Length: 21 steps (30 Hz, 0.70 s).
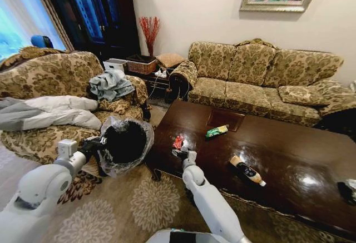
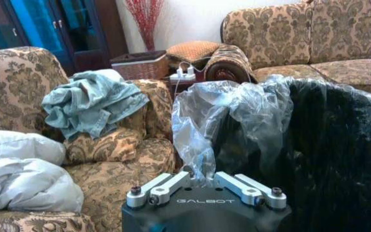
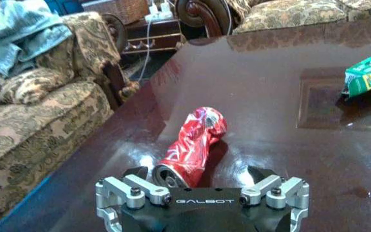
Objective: Move to the front of the table and place the trash on the table into the trash bin.
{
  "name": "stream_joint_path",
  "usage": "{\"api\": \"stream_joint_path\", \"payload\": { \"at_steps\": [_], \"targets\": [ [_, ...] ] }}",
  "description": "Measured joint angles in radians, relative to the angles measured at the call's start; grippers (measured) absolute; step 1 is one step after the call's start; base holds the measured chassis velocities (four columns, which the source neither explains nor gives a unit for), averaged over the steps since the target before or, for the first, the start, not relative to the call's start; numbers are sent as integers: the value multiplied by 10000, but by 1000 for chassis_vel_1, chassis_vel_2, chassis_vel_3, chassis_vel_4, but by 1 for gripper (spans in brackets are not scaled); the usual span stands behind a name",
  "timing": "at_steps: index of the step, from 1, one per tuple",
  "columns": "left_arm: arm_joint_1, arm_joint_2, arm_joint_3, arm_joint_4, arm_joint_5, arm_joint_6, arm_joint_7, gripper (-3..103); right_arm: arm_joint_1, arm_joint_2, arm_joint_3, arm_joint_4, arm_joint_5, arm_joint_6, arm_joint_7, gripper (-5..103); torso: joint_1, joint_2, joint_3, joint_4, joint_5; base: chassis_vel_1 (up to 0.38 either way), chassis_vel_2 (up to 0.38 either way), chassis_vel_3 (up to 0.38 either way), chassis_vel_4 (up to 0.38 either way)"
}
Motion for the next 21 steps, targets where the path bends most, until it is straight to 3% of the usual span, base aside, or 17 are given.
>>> {"api": "stream_joint_path", "payload": {
  "at_steps": [10, 21],
  "targets": [
    [-24, 26, 35, -25, -7, -135, 93, 2, 333, 335, 99, -800, -343, 295, -424, 101, 0, 1, 0, 1, 0, 0, 0, 0, 0],
    [-140, 40, 57, 55, -18, -246, 164, 2, 427, 434, 214, -1215, -471, 420, -608, 70, 0, 2, 0, 0, -1, 0, 0, 0, 0]
  ]
}}
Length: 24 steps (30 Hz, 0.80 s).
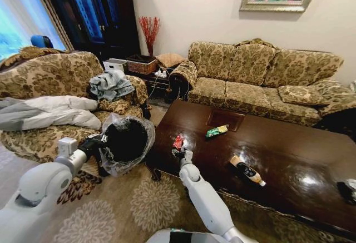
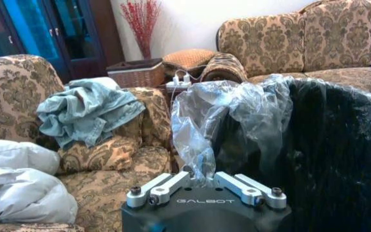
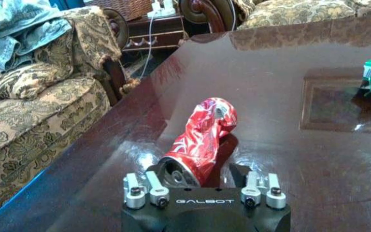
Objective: Move to the front of the table and place the trash on the table into the trash bin.
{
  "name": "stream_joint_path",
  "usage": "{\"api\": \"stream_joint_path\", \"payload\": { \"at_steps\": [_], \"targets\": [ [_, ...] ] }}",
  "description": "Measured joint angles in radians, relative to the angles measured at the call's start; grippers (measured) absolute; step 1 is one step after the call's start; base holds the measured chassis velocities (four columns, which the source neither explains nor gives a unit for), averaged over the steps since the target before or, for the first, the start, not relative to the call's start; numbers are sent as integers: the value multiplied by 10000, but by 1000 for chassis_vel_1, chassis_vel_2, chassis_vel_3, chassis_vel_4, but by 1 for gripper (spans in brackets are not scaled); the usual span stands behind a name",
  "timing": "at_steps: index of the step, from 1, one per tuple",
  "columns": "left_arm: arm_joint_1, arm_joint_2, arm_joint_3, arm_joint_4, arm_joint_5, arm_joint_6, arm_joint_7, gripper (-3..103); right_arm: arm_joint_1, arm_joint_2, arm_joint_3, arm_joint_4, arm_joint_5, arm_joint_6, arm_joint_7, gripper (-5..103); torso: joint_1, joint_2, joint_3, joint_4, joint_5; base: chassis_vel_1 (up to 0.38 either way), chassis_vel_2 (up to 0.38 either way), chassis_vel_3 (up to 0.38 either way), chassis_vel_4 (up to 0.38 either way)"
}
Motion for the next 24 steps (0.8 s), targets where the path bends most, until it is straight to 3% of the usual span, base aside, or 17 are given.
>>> {"api": "stream_joint_path", "payload": {
  "at_steps": [10, 12, 13, 16, 24],
  "targets": [
    [-4, -13, 21, 0, 24, -42, 84, 2, -70, -208, -136, 25, -99, 81, 37, 41, 0, 0, 0, 0, 0, 0, 0, 0, 0],
    [-2, -20, 26, -2, 24, -46, 86, 2, -72, -223, -136, 39, -99, 85, 39, 41, 0, 0, 0, 0, 1, 0, 0, 0, 0],
    [10, -34, 32, -6, 25, -54, 87, 2, -71, -260, -133, 81, -96, 101, 53, 33, 0, 0, 0, 0, 1, 0, 0, 0, 0],
    [19, -35, 33, -14, 26, -63, 90, 2, -70, -333, -129, 132, -95, 127, 64, 27, 0, 0, 0, 1, 0, 0, 0, 0, 0],
    [-1, -32, 31, -111, 22, -93, 100, 2, -310, -672, -122, 737, -365, 286, 104, 21, 0, 0, 0, 1, 1, 0, 0, 0, 0]
  ]
}}
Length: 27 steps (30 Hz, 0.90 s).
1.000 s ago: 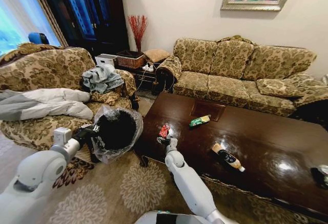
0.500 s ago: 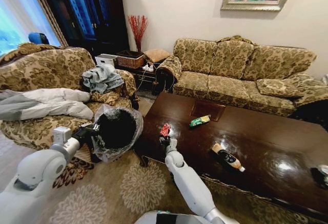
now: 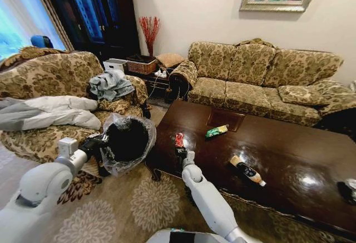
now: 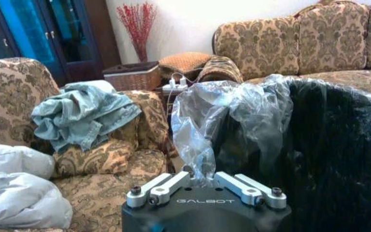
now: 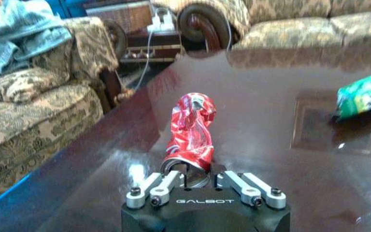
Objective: Move to the front of the table and place the trash on the table into the trash bin.
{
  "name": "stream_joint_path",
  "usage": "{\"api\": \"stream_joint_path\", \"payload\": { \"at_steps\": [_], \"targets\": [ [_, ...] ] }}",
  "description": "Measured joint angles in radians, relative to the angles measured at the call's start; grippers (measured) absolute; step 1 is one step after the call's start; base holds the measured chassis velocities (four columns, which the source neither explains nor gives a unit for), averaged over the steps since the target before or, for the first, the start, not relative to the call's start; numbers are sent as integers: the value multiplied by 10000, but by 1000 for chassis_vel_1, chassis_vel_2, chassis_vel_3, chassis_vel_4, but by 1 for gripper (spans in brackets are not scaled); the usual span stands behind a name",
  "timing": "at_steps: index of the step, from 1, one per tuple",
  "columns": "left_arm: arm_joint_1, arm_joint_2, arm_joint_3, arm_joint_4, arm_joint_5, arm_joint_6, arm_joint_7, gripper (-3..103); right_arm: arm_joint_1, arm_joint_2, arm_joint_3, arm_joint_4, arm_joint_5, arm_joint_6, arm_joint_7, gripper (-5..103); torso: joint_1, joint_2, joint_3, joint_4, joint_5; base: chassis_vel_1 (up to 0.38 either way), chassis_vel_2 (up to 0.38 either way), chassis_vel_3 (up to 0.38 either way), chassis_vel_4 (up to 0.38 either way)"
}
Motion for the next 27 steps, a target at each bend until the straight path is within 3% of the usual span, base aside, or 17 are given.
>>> {"api": "stream_joint_path", "payload": {
  "at_steps": [3, 5, 9, 14, 16, 17, 19, 20, 22, 23, 26, 27],
  "targets": [
    [8, 4, 5, -58, -15, 0, 4, 2, -135, -204, -6, 433, -138, 39, -7, 21, 0, 0, 0, 0, 1, 0, 0, 0, 0],
    [53, 205, 24, -194, -161, -43, 51, 2, -499, -803, 27, 1332, -880, 298, -568, 21, 0, 0, 0, 0, 0, 0, 0, 0, 0],
    [-90, 591, 98, -206, -332, -152, 78, 2, -771, -1451, 252, 2273, -1408, 496, -1102, 21, -1, 0, 0, 0, 0, 0, 0, 0, 0],
    [-809, 1795, 354, 221, -687, -52, 411, 2, -1005, -2592, 951, 4357, -1422, 656, -1400, 21, 0, 0, 0, 0, 0, 0, 0, 0, 0],
    [-1379, 2765, 567, 660, -1263, 22, 521, 2, -1246, -3565, 1959, 5926, -1038, 732, -2126, 21, 1, 1, 0, 0, -2, 0, 0, 0, 0],
    [-1379, 2765, 567, 660, -1263, 22, 521, 2, -1246, -3565, 1959, 5926, -1038, 732, -2126, 21, 1, 1, 0, 0, -2, 0, 0, 0, 0],
    [-1830, 3322, 804, 1003, -1576, 30, 607, 2, -1336, -4302, 2618, 6826, -37, 575, -2642, 21, 1, 0, 0, -5, 0, 0, 0, 0, 0],
    [-2135, 3704, 982, 1309, -1748, 30, 689, 2, -1196, -4955, 2921, 7398, 1182, 296, -3032, 21, 0, 2, -1, -14, 2, 0, 0, 0, 0],
    [-2179, 3933, 982, 1520, -1859, 35, 707, 2, -571, -5619, 2661, 7739, 2771, -105, -3333, 21, 0, 1, 0, -10, 1, 0, 0, 0, 0],
    [-2179, 3933, 982, 1520, -1859, 35, 707, 2, -571, -5619, 2661, 7739, 2771, -105, -3333, 21, 0, 1, 0, -10, 1, 0, 0, 0, 0],
    [-2691, 4154, 1515, 2014, -1905, 47, 685, 2, 1330, -6321, 1570, 7894, 5039, -672, -3392, 21, 0, 0, 0, 6, 4, 0, 0, 0, 0],
    [-2691, 4154, 1515, 2014, -1905, 47, 685, 2, 1330, -6321, 1570, 7894, 5039, -672, -3392, 21, 0, 0, 0, 6, 4, 0, 0, 0, 0]
  ]
}}
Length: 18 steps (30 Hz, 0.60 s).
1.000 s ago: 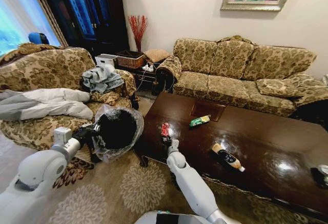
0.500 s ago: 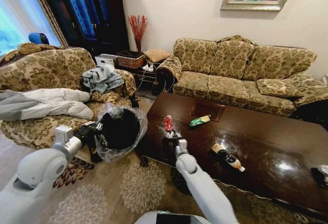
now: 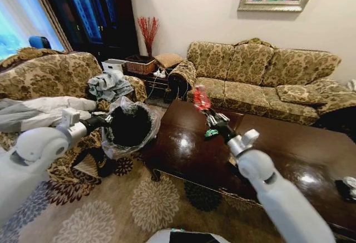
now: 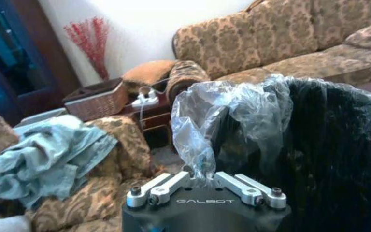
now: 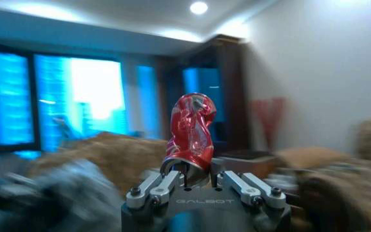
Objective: Move to the front of the table and place the trash on the table into the trash bin.
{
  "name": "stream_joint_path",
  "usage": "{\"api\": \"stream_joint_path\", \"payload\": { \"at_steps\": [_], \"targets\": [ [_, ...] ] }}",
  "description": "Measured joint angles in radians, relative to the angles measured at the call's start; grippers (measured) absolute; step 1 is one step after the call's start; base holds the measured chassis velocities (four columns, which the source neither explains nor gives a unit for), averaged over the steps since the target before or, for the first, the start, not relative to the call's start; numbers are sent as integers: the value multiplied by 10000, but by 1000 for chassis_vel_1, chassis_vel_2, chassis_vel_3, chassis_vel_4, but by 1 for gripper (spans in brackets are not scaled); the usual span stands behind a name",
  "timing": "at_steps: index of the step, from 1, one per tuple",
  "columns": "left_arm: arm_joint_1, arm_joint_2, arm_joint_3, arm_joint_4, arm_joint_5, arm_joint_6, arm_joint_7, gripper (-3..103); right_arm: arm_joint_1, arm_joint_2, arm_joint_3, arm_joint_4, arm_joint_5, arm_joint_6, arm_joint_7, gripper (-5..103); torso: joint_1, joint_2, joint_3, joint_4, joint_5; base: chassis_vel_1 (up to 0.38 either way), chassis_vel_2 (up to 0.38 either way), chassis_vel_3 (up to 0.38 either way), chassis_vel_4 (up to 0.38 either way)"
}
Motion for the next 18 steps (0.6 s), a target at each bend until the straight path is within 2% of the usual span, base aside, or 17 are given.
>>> {"api": "stream_joint_path", "payload": {
  "at_steps": [2, 3, 4, 6, 7, 8, 9, 11, 12, 13, 14, 15, 17, 18],
  "targets": [
    [-1260, 63, 1403, 623, -43, 3, 21, 2, 1720, -197, -1320, -141, 1005, -236, 363, 21, 0, 0, 0, 1, -19, 0, 0, 0, 0],
    [-1996, 72, 2180, 994, -42, -32, 19, 2, 2296, -175, -1909, -283, 1202, -253, 539, 21, 1, 0, 1, -1, -15, 0, 0, 0, 0],
    [-1996, 72, 2180, 994, -42, -32, 19, 2, 2296, -175, -1909, -283, 1202, -253, 539, 21, 1, 0, 1, -1, -15, 0, 0, 0, 0],
    [-3058, 65, 3377, 1642, -42, -196, 64, 2, 3303, -45, -2850, -557, 1452, -249, 900, 21, 1, 0, 1, -6, 1, 0, 0, 0, 0],
    [-4188, -39, 4542, 2481, -56, -401, 234, 2, 4462, 195, -3803, -887, 1703, -196, 1212, 21, 2, 0, 3, -9, -7, 0, 0, 0, 0],
    [-4754, -121, 5053, 2887, -43, -469, 298, 2, 4941, 313, -4177, -1060, 1763, -172, 1300, 21, 2, -1, 3, -7, -11, 0, 0, 0, 0],
    [-4754, -121, 5053, 2887, -43, -469, 298, 2, 4941, 313, -4177, -1060, 1763, -172, 1300, 21, 2, -1, 3, -7, -11, 0, 0, 0, 0],
    [-5888, -342, 6086, 3608, -10, -552, 382, 2, 5647, 558, -4746, -1429, 1801, -106, 1406, 21, 4, -1, 3, -4, -2, 0, 0, 0, 0],
    [-7305, -755, 7427, 4471, 57, -592, 485, 2, 6383, 969, -5364, -1992, 1801, -28, 1462, 21, 3, -1, 3, -1, -10, 0, 0, 0, 0],
    [-7720, -918, 7815, 4738, 90, -593, 503, 2, 6500, 1066, -5458, -2126, 1798, -23, 1474, 21, 3, -1, 3, -2, -15, 0, 0, 0, 0],
    [-7720, -918, 7815, 4738, 90, -593, 503, 2, 6500, 1066, -5458, -2126, 1798, -23, 1474, 21, 3, -1, 3, -2, -15, 0, 0, 0, 0],
    [-8370, -1187, 8407, 5156, 158, -595, 527, 2, 6814, 1341, -5701, -2514, 1784, -9, 1516, 21, 3, -1, 4, -4, -18, 0, 0, 0, 0],
    [-9820, -1945, 9468, 6249, 378, -597, 664, 2, 7310, 1863, -6066, -3336, 1696, -6, 1578, 21, 4, -2, 3, -5, 0, 0, 0, 0, 0],
    [-9820, -1945, 9468, 6249, 378, -597, 664, 2, 7310, 1863, -6066, -3336, 1696, -6, 1578, 21, 4, -2, 3, -5, 0, 0, 0, 0, 0]
  ]
}}
